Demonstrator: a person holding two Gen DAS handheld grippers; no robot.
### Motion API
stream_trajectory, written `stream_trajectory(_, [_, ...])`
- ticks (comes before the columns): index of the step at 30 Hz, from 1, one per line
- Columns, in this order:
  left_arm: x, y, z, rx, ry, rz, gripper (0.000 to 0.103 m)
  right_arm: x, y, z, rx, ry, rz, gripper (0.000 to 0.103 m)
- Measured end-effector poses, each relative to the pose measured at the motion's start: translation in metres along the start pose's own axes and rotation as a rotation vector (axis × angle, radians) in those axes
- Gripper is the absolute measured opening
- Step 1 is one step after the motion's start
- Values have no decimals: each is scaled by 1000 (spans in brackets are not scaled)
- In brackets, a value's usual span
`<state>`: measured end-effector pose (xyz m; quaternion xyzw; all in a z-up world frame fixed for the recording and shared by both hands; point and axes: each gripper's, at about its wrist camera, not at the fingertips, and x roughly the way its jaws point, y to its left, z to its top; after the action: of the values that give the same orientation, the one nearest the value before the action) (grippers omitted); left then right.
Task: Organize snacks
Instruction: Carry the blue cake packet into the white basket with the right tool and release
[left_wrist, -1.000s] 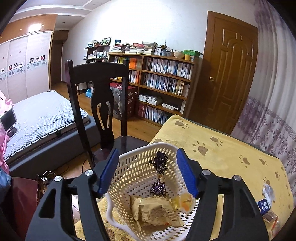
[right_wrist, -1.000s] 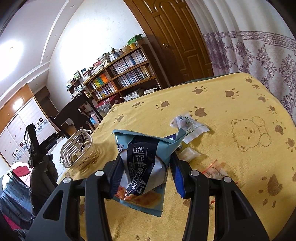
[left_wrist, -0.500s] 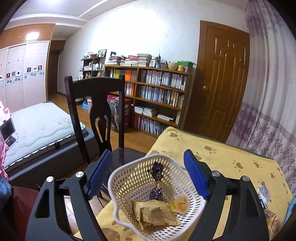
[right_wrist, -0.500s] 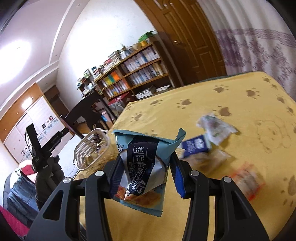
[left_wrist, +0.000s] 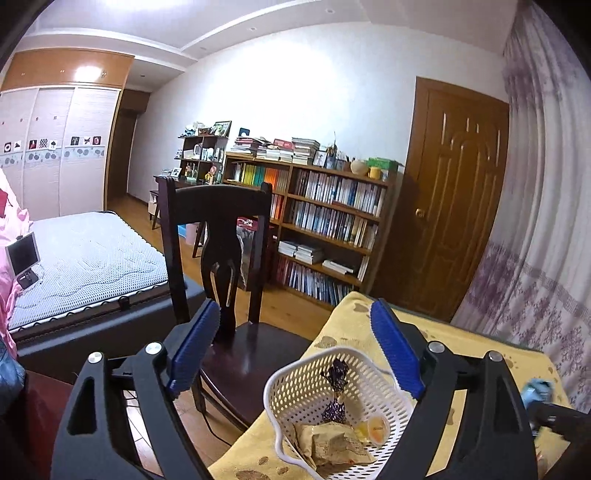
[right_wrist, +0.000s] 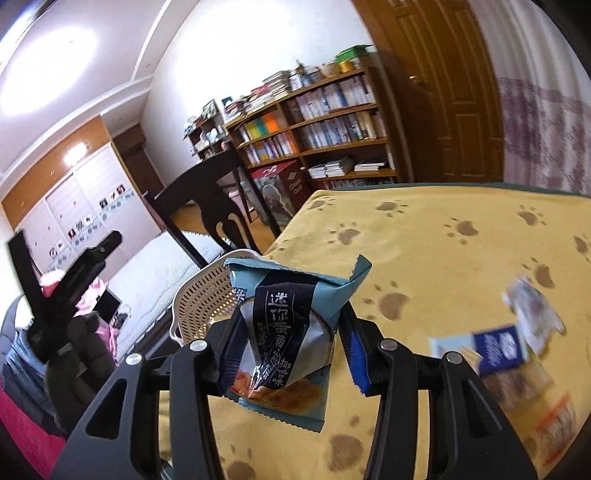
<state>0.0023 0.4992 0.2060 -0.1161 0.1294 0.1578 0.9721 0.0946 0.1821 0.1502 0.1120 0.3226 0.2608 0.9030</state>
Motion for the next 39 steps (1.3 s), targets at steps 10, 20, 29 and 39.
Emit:
stream_trajectory(10, [-8,15,9,-43,-28,-20,86,84,74,28,-79,82,-6,48])
stream_trajectory(20, [-4,21,13,-62,-44,-10,86,152,104,34,-73,142,-19,50])
stream_trajectory(29, [-4,17,12,-59,-44,-23,86,158,94,24,-45,181,-15,56])
stream_trajectory(39, [-6,17,13,-58,-46,-34,86,146,91,18,-51,176,-17,56])
